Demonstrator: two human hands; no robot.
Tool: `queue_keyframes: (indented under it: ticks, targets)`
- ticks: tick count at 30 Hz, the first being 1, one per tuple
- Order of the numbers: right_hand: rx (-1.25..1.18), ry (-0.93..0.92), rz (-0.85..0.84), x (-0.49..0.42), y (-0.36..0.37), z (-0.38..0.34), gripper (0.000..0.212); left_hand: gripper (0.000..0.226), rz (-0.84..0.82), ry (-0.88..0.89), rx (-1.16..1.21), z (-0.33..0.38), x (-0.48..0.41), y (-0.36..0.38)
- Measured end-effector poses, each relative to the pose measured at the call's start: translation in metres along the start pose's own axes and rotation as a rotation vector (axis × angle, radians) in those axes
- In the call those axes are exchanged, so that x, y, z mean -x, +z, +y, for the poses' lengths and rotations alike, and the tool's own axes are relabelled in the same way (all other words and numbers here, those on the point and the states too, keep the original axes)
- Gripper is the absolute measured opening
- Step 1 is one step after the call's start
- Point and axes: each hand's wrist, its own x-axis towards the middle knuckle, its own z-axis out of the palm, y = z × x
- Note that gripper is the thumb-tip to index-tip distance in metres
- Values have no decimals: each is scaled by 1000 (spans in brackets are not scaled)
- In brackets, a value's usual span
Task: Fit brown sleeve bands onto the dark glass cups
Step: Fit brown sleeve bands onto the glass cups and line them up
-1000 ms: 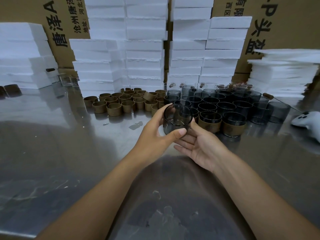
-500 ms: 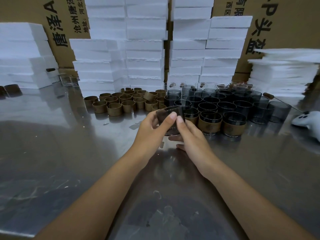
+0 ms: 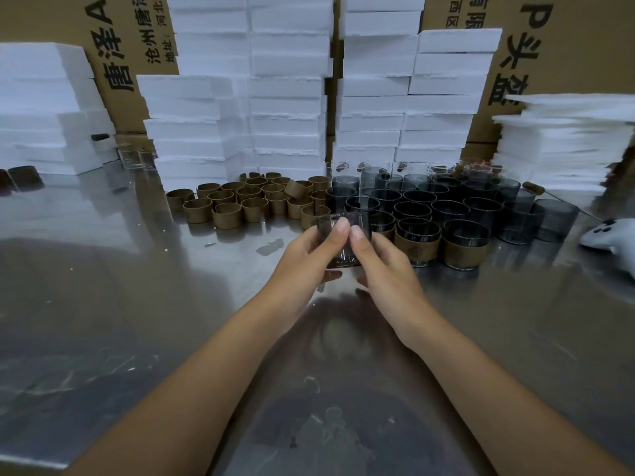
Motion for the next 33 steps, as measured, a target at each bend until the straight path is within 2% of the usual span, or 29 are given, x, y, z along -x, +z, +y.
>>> queue_keyframes:
  ticks: [3, 7, 11, 18, 26, 31, 33]
  targets:
    - [-8, -17, 7, 0, 0, 2, 16, 59, -11, -4, 42, 0, 1, -1]
    - [-29, -27, -18, 1, -1, 1, 20, 61, -8, -46, 108, 1, 1, -4]
    - [-80, -18, -27, 1, -5, -2, 37, 64, 36, -87, 154, 0, -1, -4]
    - [-144, 146, -30, 1, -9, -3, 54, 56, -17, -139, 152, 1, 1, -7]
    - [-217, 179, -7, 0, -10, -4, 82, 56, -45, -137, 283, 7, 4, -9]
    - [-224, 161, -2, 1, -12, -5, 80, 38, -77, -103, 302, 8, 4, -8]
    - [-200, 157, -21, 2, -11, -6, 82, 38, -107, -93, 311, 9, 4, -8]
